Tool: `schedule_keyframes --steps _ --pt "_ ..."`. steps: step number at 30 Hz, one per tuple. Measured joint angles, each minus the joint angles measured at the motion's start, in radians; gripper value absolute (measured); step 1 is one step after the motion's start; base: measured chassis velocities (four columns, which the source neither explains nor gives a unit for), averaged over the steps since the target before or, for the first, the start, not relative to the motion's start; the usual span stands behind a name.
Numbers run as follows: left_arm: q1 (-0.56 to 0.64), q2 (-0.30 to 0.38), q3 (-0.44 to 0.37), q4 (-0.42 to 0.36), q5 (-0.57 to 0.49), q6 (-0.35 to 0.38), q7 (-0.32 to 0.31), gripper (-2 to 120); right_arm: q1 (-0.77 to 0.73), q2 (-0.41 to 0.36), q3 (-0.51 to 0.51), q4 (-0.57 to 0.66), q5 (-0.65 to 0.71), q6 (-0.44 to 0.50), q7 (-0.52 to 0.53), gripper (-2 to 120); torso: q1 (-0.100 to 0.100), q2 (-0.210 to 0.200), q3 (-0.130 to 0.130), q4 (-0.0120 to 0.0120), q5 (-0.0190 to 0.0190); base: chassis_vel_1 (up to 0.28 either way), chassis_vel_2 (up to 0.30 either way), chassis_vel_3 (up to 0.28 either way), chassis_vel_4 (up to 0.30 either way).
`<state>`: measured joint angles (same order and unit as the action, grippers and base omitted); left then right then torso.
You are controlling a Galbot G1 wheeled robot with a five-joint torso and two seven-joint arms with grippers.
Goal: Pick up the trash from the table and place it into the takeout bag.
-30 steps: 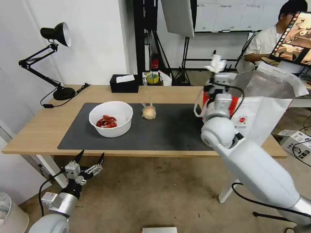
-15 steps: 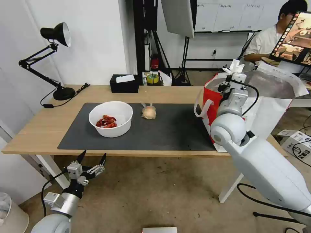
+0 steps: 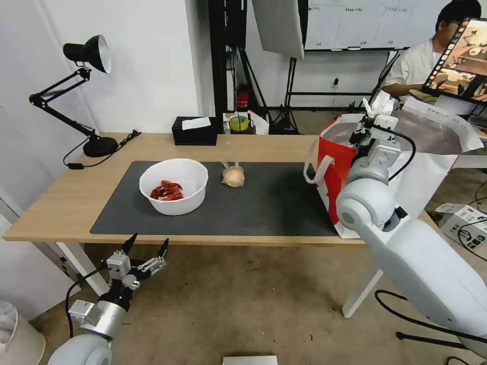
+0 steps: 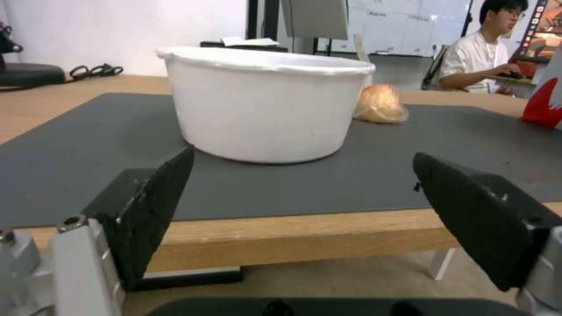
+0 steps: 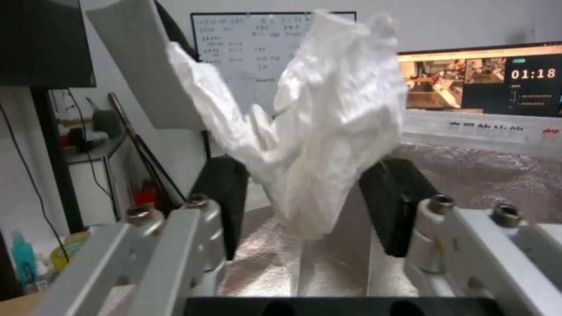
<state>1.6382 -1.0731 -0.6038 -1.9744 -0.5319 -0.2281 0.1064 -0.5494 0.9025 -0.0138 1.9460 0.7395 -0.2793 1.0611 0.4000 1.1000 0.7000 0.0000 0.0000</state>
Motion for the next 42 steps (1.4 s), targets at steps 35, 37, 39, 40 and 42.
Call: schedule_keyframes --steps 35,37,39,40,42 --pt "-0.003 0.003 -0.001 -0.005 -0.007 0.001 -0.003 100 -0.112 -0.118 0.027 0.165 0.057 0.133 -0.41 100 0.0 0.0 0.0 0.0001 -0.0002 0.0 0.0 0.0 0.0" --pt "-0.003 0.003 -0.002 -0.009 -0.007 0.0 -0.003 100 -0.194 -0.153 0.062 0.212 0.113 0.114 -0.536 100 0.0 0.0 0.0 0.0 -0.0001 0.0 0.0 0.0 0.0" --pt "-0.003 0.003 -0.003 -0.012 -0.007 0.0 -0.003 100 -0.254 -0.175 0.091 0.234 0.123 0.101 -0.617 100 0.0 0.0 0.0 -0.0001 0.0 0.0 0.0 0.0 0.0" --pt "-0.003 0.003 -0.003 -0.014 -0.007 0.0 -0.003 100 -0.304 -0.189 0.118 0.25 0.123 0.096 -0.68 100 0.0 0.0 0.0 -0.0002 0.0001 0.0 0.0 0.0 0.0" --pt "-0.003 0.003 -0.004 -0.016 -0.007 0.0 -0.003 100 -0.352 -0.2 0.145 0.264 0.12 0.095 -0.731 100 0.0 0.0 0.0 -0.0001 0.0 0.0 0.0 0.0 0.0"
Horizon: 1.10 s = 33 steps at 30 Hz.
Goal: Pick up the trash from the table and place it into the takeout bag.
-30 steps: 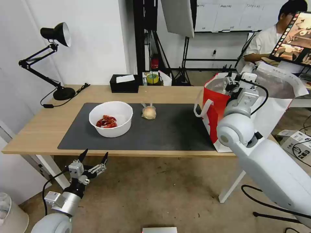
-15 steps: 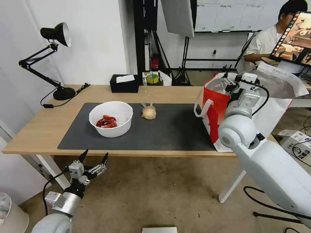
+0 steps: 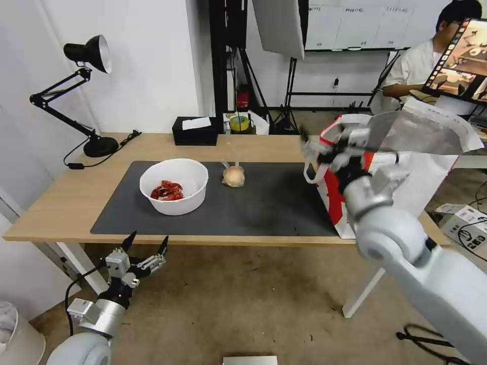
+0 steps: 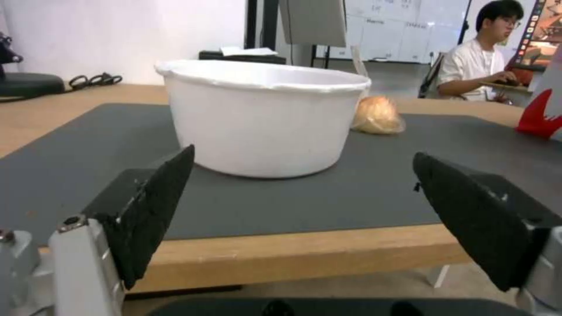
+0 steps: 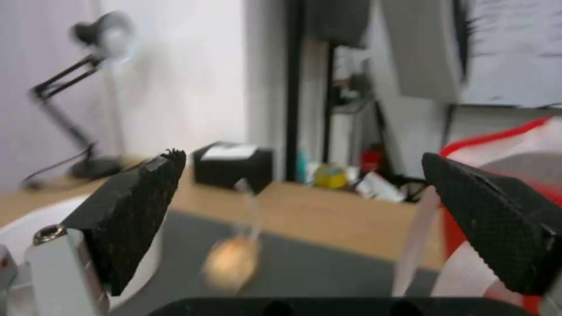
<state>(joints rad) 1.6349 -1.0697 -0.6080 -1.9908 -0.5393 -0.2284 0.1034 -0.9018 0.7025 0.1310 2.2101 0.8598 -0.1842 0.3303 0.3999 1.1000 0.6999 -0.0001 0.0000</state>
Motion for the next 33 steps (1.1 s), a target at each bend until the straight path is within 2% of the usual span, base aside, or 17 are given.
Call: schedule_keyframes --steps 2,6,8,9,11,12,15,17,19,23,25,33 --pt "0.0 -0.002 -0.002 -0.002 0.0 0.0 0.0 100 -0.083 -0.015 0.037 0.028 -0.012 0.006 -0.057 100 0.0 0.0 0.0 0.0 0.0001 0.0 0.0 0.0 0.0" --pt "0.003 -0.007 -0.006 -0.005 0.002 -0.002 0.001 100 -0.19 -0.021 0.082 0.05 -0.053 0.029 -0.088 100 0.0 0.0 0.0 0.0002 0.0 0.0 0.0 0.0 0.0" --pt "0.015 -0.01 -0.012 -0.013 0.003 -0.003 0.006 100 -0.334 -0.02 0.15 0.057 -0.115 0.082 -0.143 100 0.0 0.0 0.0 0.0 0.0001 0.0 0.0 0.0 0.0" --pt "0.015 -0.01 -0.012 -0.013 0.003 -0.003 0.006 100 -0.334 -0.02 0.15 0.057 -0.115 0.082 -0.143 100 0.0 0.0 0.0 0.0 0.0001 0.0 0.0 0.0 0.0" --pt "0.025 -0.014 -0.016 -0.015 0.007 -0.006 0.013 100 -0.467 -0.007 0.225 0.054 -0.165 0.158 -0.191 100 0.0 0.0 0.0 0.0 0.0001 0.0 0.0 0.0 0.0" --pt "0.025 -0.014 -0.016 -0.015 0.007 -0.006 0.013 100 -0.467 -0.007 0.225 0.054 -0.165 0.158 -0.191 100 0.0 0.0 0.0 0.0 0.0001 0.0 0.0 0.0 0.0" --pt "0.029 -0.023 -0.016 -0.013 0.015 -0.01 0.017 100 -0.629 0.039 0.294 0.015 -0.258 0.291 -0.246 100 0.0 0.0 0.0 0.0001 -0.0001 0.0 0.0 0.0 0.0" --pt "0.029 -0.024 -0.016 -0.01 0.017 -0.01 0.018 100 -0.656 0.051 0.297 0.002 -0.29 0.323 -0.25 100 0.0 0.0 0.0 -0.0001 0.0 0.0 0.0 0.0 0.0" --pt "0.03 -0.028 -0.015 -0.002 0.025 -0.012 0.02 100 -0.736 0.113 0.291 -0.049 -0.408 0.419 -0.246 100 0.0 0.0 0.0 0.0 0.0001 0.0 0.0 0.0 0.0" --pt "0.033 -0.028 -0.016 0.002 0.031 -0.012 0.019 100 -0.777 0.153 0.275 -0.078 -0.457 0.46 -0.24 100 0.0 0.0 0.0 -0.0001 0.0 0.0 0.0 0.0 0.0" --pt "0.045 -0.028 -0.026 0.01 0.046 -0.011 0.017 100 -0.807 0.198 0.251 -0.116 -0.505 0.511 -0.235 100 0.0 0.0 0.0 -0.0001 0.0 0.0 0.0 0.0 0.0" --pt "0.083 -0.046 -0.05 0.02 0.066 -0.02 0.022 100 -0.805 0.228 0.212 -0.148 -0.531 0.531 -0.229 100 0.0 0.0 0.0 0.0002 -0.0001 0.0 0.0 0.0 0.0"
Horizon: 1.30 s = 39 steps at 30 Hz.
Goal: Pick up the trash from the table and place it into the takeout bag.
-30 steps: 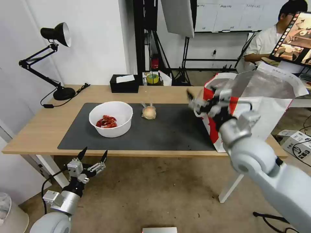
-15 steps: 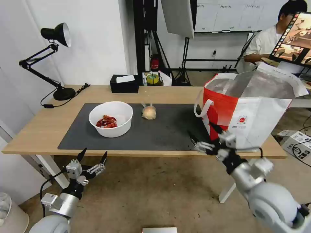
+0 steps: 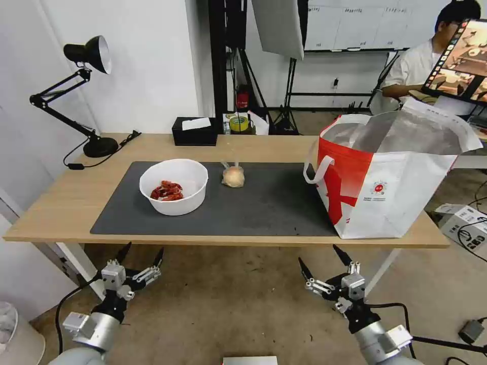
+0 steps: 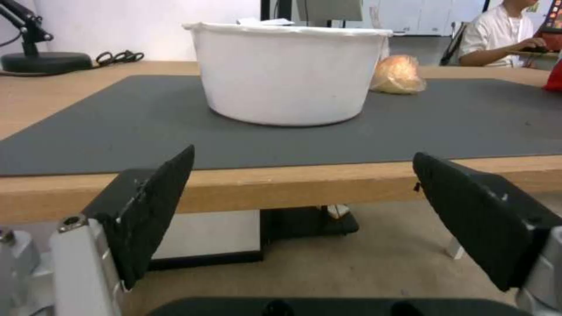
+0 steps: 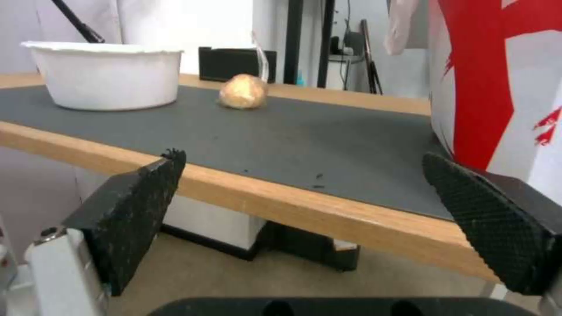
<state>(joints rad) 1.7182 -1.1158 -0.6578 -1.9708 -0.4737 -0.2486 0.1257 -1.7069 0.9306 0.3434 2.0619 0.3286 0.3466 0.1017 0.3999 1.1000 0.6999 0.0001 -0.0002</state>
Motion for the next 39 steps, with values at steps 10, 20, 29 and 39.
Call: schedule_keyframes --steps 10,20,29,39 --pt "0.012 -0.024 -0.003 -0.004 0.009 -0.011 0.002 100 0.089 -0.052 -0.084 0.027 0.061 -0.069 0.044 100 0.0 0.0 0.0 -0.0004 0.0 0.0 0.0 0.0 0.0" --pt "0.014 -0.024 -0.005 -0.022 0.009 -0.012 0.001 100 0.543 -0.192 -0.28 0.041 0.276 -0.23 0.119 100 0.0 0.0 0.0 -0.0003 0.0002 0.0 0.0 0.0 0.0" --pt "0.007 -0.026 -0.014 -0.02 0.005 -0.01 -0.003 100 1.058 -0.15 -0.604 -0.196 0.478 -0.321 0.154 100 0.0 0.0 0.0 -0.0003 0.0 0.0 0.0 0.0 0.0" --pt "0.008 -0.034 -0.029 -0.003 0.001 -0.011 -0.003 100 1.389 0.141 -0.836 -0.568 0.557 -0.484 0.202 100 0.0 0.0 0.0 0.0002 -0.0002 0.0 0.0 0.0 0.0"
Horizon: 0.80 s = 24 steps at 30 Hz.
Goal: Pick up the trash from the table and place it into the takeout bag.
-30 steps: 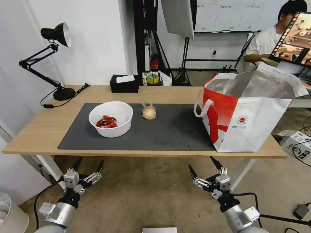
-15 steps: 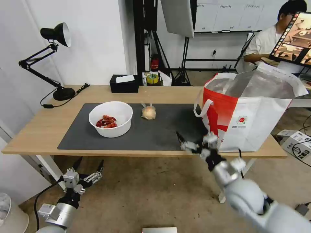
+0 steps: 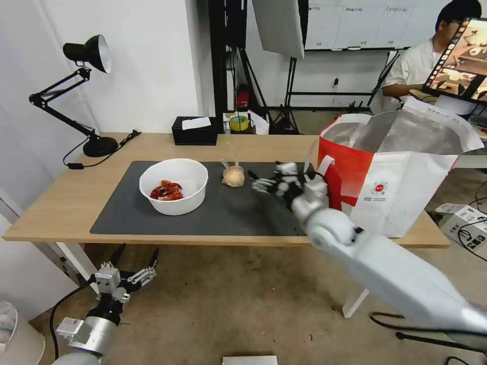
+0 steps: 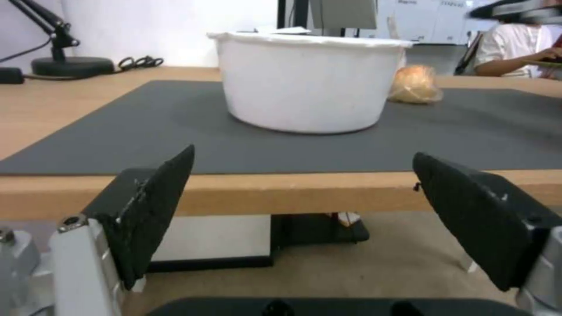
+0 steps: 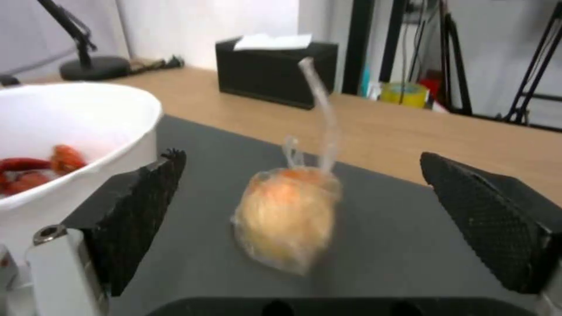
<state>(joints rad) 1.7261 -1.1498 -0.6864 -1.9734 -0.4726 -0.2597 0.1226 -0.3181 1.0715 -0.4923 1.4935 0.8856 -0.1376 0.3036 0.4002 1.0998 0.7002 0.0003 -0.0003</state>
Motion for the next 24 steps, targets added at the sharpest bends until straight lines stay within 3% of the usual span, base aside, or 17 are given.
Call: schedule_keyframes --steps 2,10,24 --pt "0.001 -0.001 -0.003 0.003 0.0 -0.001 0.001 100 0.042 0.068 -0.023 -0.1 -0.002 -0.016 0.0 100 0.0 0.0 0.0 0.0001 0.0 0.0 0.0 0.0 0.0" --pt "0.003 0.0 -0.012 0.008 -0.005 -0.009 0.004 100 0.121 0.217 -0.038 -0.365 -0.041 -0.064 -0.032 100 0.0 0.0 0.0 -0.0003 0.0001 0.0 0.0 0.0 0.0" --pt "0.019 0.004 -0.024 0.001 -0.007 -0.014 0.004 100 0.154 0.339 -0.034 -0.545 -0.069 -0.098 -0.102 100 0.0 0.0 0.0 -0.0004 0.0003 0.0 0.0 0.0 0.0"
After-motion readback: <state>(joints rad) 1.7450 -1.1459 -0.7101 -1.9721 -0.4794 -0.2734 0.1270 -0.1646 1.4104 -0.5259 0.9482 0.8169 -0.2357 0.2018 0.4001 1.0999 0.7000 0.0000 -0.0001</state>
